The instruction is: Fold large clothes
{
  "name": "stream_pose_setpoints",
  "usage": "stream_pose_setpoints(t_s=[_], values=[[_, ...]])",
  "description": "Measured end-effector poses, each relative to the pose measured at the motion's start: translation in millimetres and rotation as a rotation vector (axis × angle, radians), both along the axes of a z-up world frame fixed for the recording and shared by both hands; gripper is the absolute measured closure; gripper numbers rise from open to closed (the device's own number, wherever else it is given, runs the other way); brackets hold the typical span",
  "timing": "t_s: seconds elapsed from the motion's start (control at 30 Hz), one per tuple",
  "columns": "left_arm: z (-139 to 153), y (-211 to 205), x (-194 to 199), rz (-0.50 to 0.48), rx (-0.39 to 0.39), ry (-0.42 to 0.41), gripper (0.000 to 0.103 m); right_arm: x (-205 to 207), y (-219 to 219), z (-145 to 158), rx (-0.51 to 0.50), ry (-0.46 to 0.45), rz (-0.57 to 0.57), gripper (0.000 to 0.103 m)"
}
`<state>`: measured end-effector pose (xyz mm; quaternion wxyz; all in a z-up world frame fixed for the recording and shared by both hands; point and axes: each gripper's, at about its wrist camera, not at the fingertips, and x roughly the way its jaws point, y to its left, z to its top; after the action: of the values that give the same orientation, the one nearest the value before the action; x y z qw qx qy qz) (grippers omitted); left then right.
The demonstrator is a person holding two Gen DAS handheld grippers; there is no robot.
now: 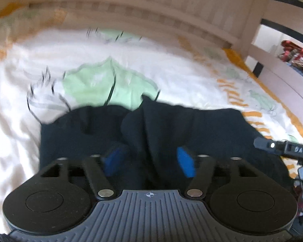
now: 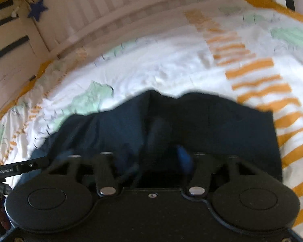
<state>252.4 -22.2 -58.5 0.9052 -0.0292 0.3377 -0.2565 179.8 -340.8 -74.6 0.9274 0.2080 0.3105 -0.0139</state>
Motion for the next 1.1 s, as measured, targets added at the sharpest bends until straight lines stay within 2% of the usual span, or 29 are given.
stream_pose_setpoints(t_s=[0.03, 0.1, 0.2, 0.33, 0.37, 0.4, 0.43, 0.53, 0.7, 0.83, 0.97, 1.1], values=[[6, -3, -9, -0.01, 0.023, -0.028, 0.028, -5, 2, 7, -0.008, -0.025, -0.001, 0.023], [11, -13, -20, -0.038, 0.072, -0.066, 0.026, -16, 10, 21, -0.05, -0.055, -0.005, 0.023], [5, -36, -33, -0.096, 0.164, -0.085, 0.025, -22, 33, 31, -0.124, -0.052, 0.03, 0.018], [-22, -61, -40, -0.118, 0.307, -0.079, 0.024, -20, 68, 13, -0.268, 0.042, 0.098, 0.018], [-31, -64, -40, -0.11, 0.346, -0.075, 0.022, -19, 72, 5, -0.286, 0.075, 0.108, 0.018], [-37, -64, -40, -0.102, 0.358, -0.076, 0.016, -18, 77, -5, -0.311, 0.114, 0.112, 0.018], [-40, -61, -40, -0.085, 0.353, -0.084, 0.008, -19, 80, -12, -0.329, 0.13, 0.112, 0.018], [-43, -49, -30, -0.032, 0.294, -0.029, 0.0, -25, 83, -18, -0.361, 0.103, 0.092, 0.017], [-28, -30, -33, -0.033, 0.224, 0.026, 0.001, -29, 74, -5, -0.294, 0.097, 0.072, 0.013], [-15, -5, -55, -0.04, 0.121, 0.062, 0.0, -55, 69, 14, -0.206, 0.04, 0.053, 0.001], [-4, 16, -80, -0.024, 0.053, 0.083, 0.0, -89, 69, 28, -0.121, 0.006, 0.028, 0.001], [7, 30, -103, -0.014, 0.012, 0.088, 0.0, -120, 70, 37, -0.083, 0.0, 0.013, 0.0]])
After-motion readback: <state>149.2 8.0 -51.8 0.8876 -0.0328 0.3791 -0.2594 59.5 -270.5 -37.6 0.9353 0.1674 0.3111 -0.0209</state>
